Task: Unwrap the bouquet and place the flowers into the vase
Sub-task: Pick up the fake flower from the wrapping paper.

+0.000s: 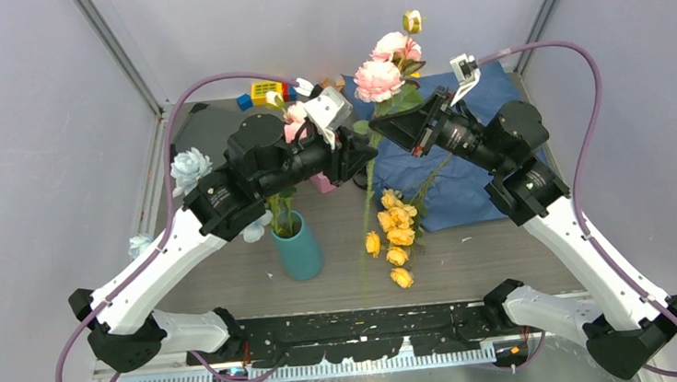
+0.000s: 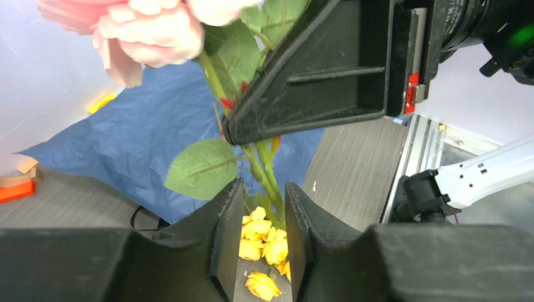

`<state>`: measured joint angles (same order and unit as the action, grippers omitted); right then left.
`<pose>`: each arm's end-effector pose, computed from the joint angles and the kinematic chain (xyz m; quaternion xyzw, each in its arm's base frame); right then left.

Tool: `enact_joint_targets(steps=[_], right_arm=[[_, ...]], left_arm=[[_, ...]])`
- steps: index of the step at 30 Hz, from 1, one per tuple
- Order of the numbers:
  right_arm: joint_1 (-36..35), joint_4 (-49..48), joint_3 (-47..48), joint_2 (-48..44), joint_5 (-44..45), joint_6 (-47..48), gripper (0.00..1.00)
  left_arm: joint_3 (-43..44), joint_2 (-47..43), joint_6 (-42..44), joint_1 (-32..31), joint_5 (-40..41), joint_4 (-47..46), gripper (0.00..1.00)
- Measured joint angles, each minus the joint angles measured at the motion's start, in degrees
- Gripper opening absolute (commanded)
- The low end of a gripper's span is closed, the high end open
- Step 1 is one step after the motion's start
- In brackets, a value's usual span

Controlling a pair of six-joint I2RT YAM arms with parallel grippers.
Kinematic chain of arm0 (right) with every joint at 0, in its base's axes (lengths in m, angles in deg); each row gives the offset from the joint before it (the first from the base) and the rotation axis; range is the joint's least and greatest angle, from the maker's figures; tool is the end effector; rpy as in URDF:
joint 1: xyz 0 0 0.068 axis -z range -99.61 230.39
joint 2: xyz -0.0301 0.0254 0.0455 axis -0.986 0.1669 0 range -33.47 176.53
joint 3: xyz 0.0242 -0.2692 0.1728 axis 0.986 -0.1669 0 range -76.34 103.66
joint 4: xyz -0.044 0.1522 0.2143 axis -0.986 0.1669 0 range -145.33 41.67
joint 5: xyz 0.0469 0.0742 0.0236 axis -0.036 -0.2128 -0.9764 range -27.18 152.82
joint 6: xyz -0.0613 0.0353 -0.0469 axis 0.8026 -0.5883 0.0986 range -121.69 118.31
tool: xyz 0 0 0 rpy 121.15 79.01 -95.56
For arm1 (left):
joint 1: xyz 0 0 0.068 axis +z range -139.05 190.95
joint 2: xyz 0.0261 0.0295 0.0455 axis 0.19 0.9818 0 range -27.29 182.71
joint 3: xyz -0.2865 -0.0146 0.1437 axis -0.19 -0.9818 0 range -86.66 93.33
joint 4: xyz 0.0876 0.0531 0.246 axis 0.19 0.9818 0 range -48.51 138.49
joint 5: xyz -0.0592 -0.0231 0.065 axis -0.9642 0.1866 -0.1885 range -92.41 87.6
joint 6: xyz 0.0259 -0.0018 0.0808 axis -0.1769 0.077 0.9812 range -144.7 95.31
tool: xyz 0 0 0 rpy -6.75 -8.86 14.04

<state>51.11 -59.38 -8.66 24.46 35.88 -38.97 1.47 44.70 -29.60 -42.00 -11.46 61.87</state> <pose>0.1812 0.1404 0.5141 -0.1410 0.6114 0.5401 0.5609 0.1679 -0.2418 0.5279 0.3465 0.6453 -0.3788 0.5657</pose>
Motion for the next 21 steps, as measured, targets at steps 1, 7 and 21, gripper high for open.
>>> enact_joint_targets(steps=[1,7,21], right_arm=[[0.0,1.2,0.2,-0.4,0.9,1.1,0.00],[0.1,7.2,1.1,-3.3,7.4,8.6,0.00],[0.1,5.2,1.4,-5.6,10.3,12.1,0.00]], left_arm=[[0.0,0.0,0.5,0.0,-0.1,0.2,0.42],[0.1,-0.9,2.4,0.5,-0.5,1.3,0.70],[12.9,-1.2,6.1,1.2,-2.6,7.8,0.97]])
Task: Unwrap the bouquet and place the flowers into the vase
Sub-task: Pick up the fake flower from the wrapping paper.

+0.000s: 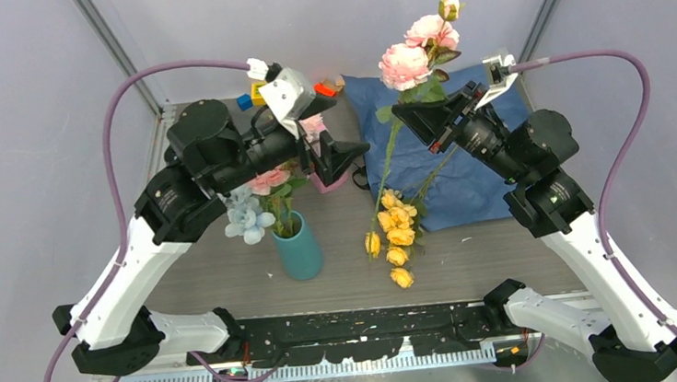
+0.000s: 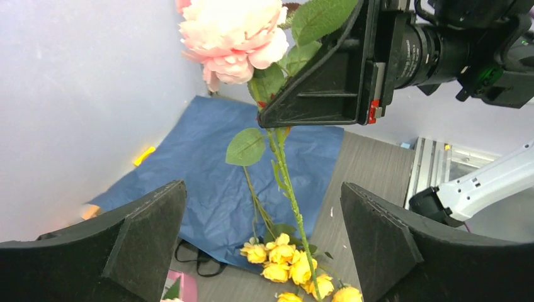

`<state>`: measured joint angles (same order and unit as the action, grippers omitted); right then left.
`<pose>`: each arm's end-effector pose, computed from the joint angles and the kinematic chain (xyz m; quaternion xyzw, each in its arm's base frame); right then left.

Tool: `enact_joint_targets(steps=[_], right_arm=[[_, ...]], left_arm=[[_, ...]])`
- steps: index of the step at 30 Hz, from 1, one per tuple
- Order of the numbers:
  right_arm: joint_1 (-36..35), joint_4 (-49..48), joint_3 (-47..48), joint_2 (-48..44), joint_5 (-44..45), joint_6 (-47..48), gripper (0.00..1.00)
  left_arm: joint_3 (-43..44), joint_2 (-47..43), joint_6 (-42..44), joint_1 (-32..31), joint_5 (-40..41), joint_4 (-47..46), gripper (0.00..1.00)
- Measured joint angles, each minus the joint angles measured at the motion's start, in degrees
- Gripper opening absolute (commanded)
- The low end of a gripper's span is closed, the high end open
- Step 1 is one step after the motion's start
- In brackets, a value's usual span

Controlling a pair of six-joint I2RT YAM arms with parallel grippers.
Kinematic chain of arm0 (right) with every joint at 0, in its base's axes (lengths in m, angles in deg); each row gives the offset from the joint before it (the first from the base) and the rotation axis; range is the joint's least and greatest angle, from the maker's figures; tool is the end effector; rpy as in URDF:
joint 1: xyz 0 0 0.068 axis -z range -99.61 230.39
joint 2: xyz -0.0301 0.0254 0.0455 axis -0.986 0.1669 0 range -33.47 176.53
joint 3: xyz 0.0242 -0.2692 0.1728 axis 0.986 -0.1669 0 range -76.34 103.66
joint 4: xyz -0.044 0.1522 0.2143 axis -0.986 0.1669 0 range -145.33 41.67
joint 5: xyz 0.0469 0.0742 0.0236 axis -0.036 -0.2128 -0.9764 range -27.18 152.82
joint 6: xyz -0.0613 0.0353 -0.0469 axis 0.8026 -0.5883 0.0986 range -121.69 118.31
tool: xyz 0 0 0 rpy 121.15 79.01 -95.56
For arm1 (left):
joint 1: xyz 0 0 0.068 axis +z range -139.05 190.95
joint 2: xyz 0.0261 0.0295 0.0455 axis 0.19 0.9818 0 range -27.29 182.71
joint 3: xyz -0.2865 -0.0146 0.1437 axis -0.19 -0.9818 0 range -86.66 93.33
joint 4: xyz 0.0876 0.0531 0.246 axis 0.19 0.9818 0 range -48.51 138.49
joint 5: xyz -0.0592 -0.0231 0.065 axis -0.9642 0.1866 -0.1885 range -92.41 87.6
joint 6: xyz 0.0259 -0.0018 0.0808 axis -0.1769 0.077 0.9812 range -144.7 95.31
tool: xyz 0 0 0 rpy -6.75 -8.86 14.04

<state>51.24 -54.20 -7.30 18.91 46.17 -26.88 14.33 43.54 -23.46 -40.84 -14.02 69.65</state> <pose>0.1569 0.1120 0.5299 -0.1358 0.5944 0.4377 0.6608 0.1431 -0.2060 0.5923 0.3737 0.5859 -0.3692 0.6171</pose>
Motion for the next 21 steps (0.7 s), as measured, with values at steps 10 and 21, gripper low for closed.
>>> enact_joint_targets(steps=[10,21], right_arm=[[-0.2,-8.8,3.3,1.9,-2.1,-1.2,0.00],[-5.9,-21.8,4.1,7.7,-2.4,-3.0,0.00]], left_arm=[[9.5,0.4,2.1,1.2,1.1,3.5,1.00],[10.2,1.9,5.0,3.2,19.6,2.0,1.00]])
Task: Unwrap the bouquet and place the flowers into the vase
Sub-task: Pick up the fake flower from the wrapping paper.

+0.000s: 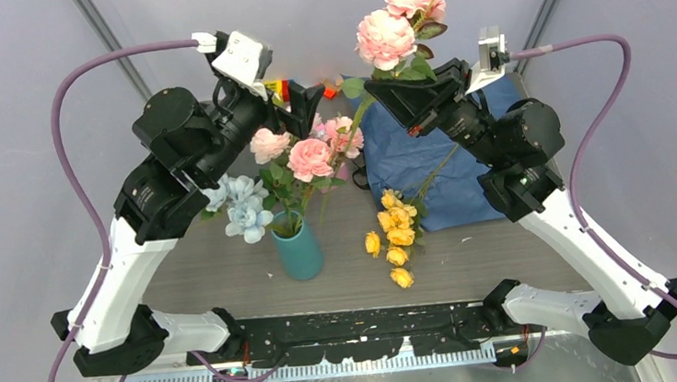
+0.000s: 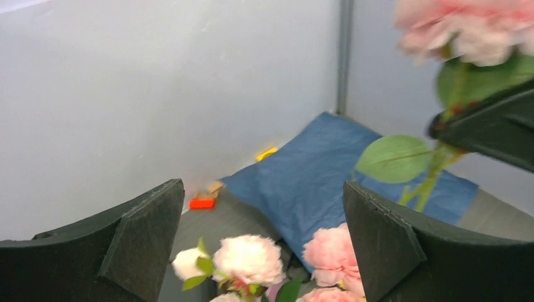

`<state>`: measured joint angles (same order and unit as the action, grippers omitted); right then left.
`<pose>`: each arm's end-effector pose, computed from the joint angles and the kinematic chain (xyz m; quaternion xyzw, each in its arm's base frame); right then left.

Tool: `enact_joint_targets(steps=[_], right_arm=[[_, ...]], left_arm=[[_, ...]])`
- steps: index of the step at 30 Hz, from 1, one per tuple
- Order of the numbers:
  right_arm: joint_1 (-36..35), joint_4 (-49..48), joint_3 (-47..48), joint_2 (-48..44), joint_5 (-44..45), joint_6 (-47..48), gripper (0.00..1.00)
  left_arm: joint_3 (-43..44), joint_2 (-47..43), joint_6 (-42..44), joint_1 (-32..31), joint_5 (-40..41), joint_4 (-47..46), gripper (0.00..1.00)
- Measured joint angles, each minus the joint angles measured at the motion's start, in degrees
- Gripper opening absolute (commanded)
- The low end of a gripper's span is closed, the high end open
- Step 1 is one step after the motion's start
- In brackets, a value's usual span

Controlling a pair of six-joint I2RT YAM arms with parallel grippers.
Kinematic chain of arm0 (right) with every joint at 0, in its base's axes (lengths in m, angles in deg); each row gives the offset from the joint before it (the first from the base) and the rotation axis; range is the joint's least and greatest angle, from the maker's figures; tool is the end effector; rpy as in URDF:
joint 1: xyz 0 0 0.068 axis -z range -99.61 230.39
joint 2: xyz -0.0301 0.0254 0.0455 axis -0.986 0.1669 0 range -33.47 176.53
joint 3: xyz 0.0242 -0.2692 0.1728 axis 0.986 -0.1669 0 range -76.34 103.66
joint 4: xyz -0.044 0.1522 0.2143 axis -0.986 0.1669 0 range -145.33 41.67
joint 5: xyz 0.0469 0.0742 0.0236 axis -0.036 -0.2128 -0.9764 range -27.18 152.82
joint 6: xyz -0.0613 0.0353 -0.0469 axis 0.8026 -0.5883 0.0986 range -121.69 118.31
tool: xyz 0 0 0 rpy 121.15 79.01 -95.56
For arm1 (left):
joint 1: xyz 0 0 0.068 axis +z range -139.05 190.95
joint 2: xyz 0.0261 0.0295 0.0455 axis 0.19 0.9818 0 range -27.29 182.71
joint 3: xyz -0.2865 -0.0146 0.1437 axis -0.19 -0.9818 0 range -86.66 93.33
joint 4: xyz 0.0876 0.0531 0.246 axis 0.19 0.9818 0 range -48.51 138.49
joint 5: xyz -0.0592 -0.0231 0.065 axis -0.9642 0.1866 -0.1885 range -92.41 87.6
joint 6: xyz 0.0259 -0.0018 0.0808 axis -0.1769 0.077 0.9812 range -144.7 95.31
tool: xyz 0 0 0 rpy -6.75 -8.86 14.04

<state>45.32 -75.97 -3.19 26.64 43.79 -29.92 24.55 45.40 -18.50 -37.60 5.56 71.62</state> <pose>0.1616 0.1432 0.5802 -0.1732 0.4560 0.5227 0.6992 0.1610 -0.1667 0.6371 0.2531 0.6030 -0.2305 0.7205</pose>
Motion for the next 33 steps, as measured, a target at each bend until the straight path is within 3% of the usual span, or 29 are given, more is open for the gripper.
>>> enact_joint_targets(steps=[7,12,18,23,33], right_arm=[[-5.6,-4.2,2.2,3.0,1.4,1.0,0.00],[-8.2,-2.1,4.3,3.0,3.0,3.3,0.00],[-8.7,6.8,7.7,-0.1,5.4,7.1,0.00],[-8.8,14.0,16.0,-0.3,2.7,6.8,0.00],[-8.8,11.2,18.0,0.4,-1.9,1.2,0.00]], left_arm=[[-8.7,-3.5,2.8,1.0,11.4,-4.1,1.00],[-14.3,-6.4,3.7,1.4,16.0,-5.9,1.00],[-17.4,-9.4,5.1,1.4,19.5,-8.4,1.00],[-19.2,-10.6,6.7,1.4,22.3,-11.0,1.00],[-20.2,-10.7,7.6,1.4,23.8,-11.9,1.00]])
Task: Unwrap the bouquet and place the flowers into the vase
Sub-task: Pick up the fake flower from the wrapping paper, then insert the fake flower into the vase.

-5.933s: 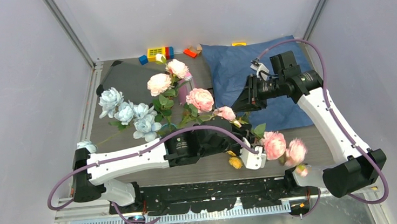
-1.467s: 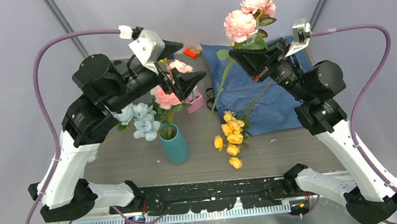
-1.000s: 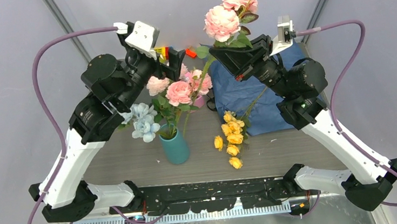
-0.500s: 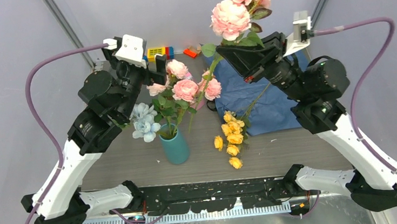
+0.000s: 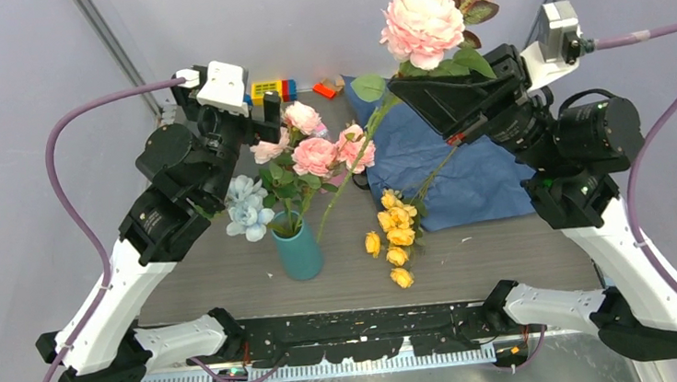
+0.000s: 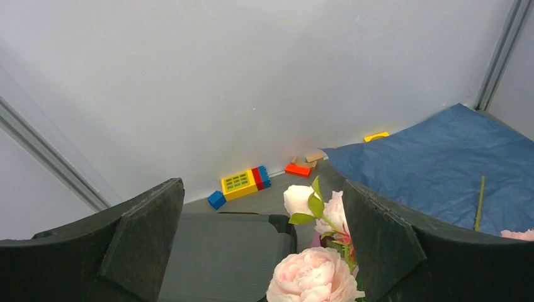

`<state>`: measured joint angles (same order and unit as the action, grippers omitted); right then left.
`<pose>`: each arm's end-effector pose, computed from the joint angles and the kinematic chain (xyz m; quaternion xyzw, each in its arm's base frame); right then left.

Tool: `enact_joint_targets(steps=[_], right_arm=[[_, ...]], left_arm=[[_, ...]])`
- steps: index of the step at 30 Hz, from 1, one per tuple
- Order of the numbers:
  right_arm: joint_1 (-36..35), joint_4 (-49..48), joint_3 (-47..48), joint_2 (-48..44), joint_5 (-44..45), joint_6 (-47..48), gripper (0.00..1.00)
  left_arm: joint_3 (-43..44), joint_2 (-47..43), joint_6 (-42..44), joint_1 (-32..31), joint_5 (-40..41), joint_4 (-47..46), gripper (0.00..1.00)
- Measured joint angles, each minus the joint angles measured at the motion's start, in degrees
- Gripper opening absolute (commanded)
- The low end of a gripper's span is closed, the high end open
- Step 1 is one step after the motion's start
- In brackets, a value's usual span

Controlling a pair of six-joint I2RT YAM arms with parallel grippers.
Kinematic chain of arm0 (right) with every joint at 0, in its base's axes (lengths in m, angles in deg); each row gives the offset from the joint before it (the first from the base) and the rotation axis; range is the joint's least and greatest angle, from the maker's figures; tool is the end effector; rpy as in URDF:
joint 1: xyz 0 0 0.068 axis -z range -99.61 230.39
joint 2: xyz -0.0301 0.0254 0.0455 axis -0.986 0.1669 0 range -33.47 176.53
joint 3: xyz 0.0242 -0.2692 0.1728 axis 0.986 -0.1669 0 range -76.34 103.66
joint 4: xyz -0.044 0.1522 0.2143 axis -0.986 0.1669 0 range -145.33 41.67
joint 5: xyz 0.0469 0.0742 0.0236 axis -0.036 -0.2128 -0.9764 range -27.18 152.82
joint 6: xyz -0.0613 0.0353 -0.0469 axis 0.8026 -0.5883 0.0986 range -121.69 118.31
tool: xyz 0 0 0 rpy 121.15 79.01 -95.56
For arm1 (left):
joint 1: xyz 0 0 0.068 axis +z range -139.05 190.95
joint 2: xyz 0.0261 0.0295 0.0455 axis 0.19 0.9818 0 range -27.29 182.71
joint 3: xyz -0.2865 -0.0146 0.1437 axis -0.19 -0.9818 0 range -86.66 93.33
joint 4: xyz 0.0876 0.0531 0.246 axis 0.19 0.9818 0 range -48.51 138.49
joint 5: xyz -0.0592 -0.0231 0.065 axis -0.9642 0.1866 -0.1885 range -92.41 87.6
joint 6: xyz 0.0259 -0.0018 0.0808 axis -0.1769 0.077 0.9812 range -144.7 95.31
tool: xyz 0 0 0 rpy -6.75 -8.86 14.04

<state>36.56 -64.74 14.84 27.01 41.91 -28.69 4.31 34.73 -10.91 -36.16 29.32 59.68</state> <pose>0.0971 0.1301 0.6581 -0.2234 0.3862 0.5791 0.6823 0.1635 -0.1184 0.5896 0.1294 0.6355 -0.0455 0.7598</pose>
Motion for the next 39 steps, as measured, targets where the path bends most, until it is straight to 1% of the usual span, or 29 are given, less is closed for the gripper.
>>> enact_joint_targets(steps=[6,12,24,33,39], right_arm=[[-0.1,-4.3,0.2,4.8,-1.6,-1.1,0.00],[-0.8,-5.2,0.2,10.3,-1.9,-1.8,0.00],[-2.6,-8.6,1.0,13.4,-1.9,1.7,0.00],[-3.1,-8.8,3.1,16.7,-1.7,4.6,0.00],[-3.3,-8.1,2.9,18.1,-2.0,6.5,0.00]], left_arm=[[-0.5,0.0,0.1,0.0,0.2,-0.4,1.00],[-0.9,0.0,0.2,0.0,0.4,-0.7,1.00],[-2.5,-0.1,0.2,0.2,0.7,-0.9,1.00],[-4.0,-1.2,0.5,0.3,1.6,-1.5,1.00],[-4.7,-1.4,1.0,0.4,2.3,-2.2,1.00]])
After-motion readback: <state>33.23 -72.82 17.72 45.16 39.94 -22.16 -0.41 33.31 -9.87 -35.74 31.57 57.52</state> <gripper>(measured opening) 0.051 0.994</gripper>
